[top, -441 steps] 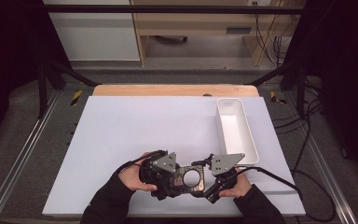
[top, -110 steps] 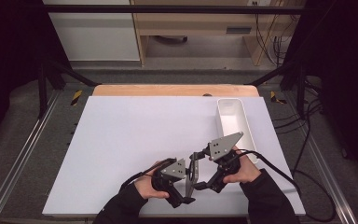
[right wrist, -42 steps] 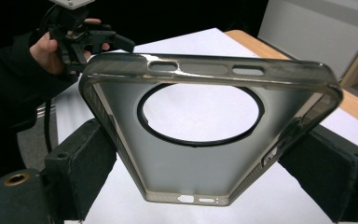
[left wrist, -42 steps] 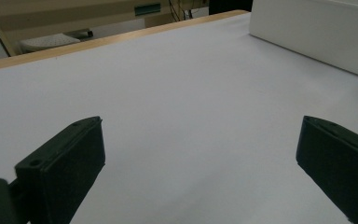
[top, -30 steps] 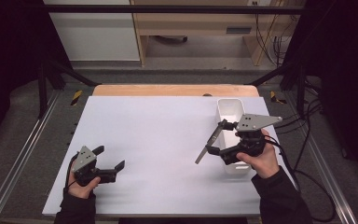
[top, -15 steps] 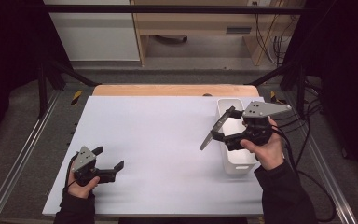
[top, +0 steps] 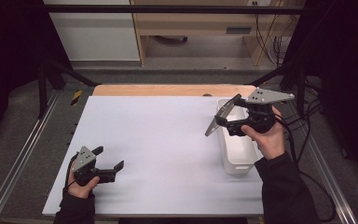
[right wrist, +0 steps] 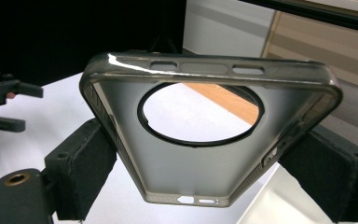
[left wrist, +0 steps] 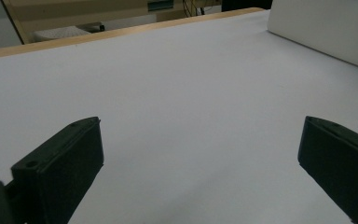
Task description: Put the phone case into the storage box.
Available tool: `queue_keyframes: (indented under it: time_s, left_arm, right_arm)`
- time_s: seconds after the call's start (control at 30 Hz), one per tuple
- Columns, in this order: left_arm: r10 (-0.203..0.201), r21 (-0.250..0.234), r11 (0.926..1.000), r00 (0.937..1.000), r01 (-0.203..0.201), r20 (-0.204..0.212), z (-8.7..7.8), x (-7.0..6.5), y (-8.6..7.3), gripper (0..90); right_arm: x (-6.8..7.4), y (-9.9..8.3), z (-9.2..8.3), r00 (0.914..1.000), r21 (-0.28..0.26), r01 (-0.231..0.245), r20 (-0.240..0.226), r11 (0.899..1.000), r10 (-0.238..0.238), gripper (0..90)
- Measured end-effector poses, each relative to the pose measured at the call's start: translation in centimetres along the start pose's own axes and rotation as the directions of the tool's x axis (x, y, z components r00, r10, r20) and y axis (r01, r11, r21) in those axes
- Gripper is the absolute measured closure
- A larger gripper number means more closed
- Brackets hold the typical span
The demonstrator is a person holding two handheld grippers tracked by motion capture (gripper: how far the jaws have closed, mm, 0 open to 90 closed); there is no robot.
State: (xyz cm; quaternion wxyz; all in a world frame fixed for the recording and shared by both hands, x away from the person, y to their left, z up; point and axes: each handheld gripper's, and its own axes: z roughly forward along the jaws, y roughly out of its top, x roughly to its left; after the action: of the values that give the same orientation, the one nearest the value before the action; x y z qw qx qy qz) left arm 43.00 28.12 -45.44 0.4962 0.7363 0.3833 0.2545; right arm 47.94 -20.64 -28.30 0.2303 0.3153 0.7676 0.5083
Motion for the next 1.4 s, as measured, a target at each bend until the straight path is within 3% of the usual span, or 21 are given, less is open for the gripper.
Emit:
queue_keyframes:
  time_s: [0.4, 0.6, 0.93, 1.4]
  left_arm:
    - [0.007, 0.003, 1.0000, 1.0000, -0.007, 0.003, 0.1, 0.0, -0.1, 0.0]
    - [0.010, 0.006, 0.9999, 0.9999, -0.010, 0.006, 0.2, 0.0, -0.1, 0.0]
    - [0.012, 0.005, 0.9999, 0.9999, -0.012, 0.006, 0.2, -0.1, -0.1, 0.0]
    - [0.015, 0.007, 0.9999, 0.9998, -0.015, 0.011, 0.3, 0.0, -0.2, 0.0]
  right_arm:
    - [-2.0, 0.5, 0.8, 0.9958, 0.017, -0.036, 0.085, 0.999, 0.034, 12.4]
    - [-3.1, 0.8, 0.9, 0.9898, 0.018, -0.056, 0.132, 0.998, 0.053, 12.4]
    - [-4.5, 1.0, 1.7, 0.9735, 0.024, -0.094, 0.212, 0.995, 0.086, 12.4]
    - [-6.5, 0.7, 3.6, 0.9419, 0.034, -0.148, 0.309, 0.988, 0.131, 12.3]
